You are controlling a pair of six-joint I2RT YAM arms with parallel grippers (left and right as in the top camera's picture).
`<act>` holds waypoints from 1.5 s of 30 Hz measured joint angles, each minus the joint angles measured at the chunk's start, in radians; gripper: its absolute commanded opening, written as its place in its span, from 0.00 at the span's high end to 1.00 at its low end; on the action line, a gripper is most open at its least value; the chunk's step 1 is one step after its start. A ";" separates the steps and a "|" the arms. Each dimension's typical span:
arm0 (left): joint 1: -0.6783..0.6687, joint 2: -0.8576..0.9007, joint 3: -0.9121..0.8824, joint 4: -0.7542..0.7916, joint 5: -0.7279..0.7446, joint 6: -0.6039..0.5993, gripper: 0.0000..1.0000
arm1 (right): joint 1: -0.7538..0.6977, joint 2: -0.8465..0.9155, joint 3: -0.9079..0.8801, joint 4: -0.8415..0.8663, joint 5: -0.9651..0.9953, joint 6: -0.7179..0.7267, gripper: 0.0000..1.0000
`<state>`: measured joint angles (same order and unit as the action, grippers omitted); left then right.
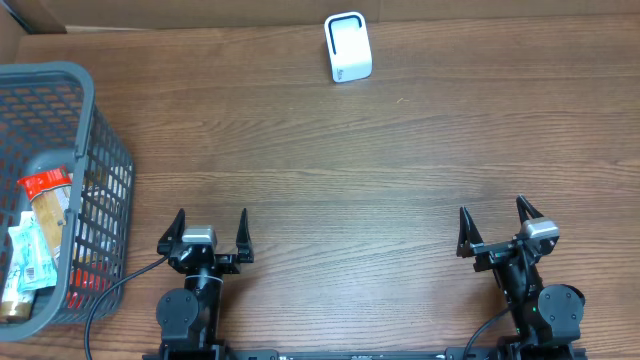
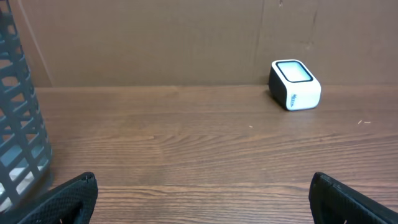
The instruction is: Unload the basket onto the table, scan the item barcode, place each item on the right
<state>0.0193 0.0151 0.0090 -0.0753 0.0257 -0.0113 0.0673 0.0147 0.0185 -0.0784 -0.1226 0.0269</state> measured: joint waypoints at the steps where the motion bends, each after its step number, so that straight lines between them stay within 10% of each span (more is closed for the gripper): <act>1: 0.000 0.000 0.000 0.000 0.001 -0.006 0.00 | 0.000 0.000 0.000 0.000 0.000 0.000 0.00; 19: 0.000 0.146 0.463 -0.377 0.011 -0.043 0.00 | 0.000 0.137 0.358 -0.355 -0.079 0.003 0.00; 38: 0.000 1.172 1.687 -1.323 0.186 -0.035 0.00 | 0.000 0.860 1.167 -0.850 -0.314 0.006 0.00; 45: 0.000 1.397 1.801 -1.392 0.336 -0.035 0.00 | 0.000 0.955 1.206 -0.885 -0.381 0.006 0.00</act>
<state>0.0193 1.4117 1.8095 -1.4670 0.3622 -0.0467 0.0673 0.9699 1.2247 -0.9630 -0.5037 0.0334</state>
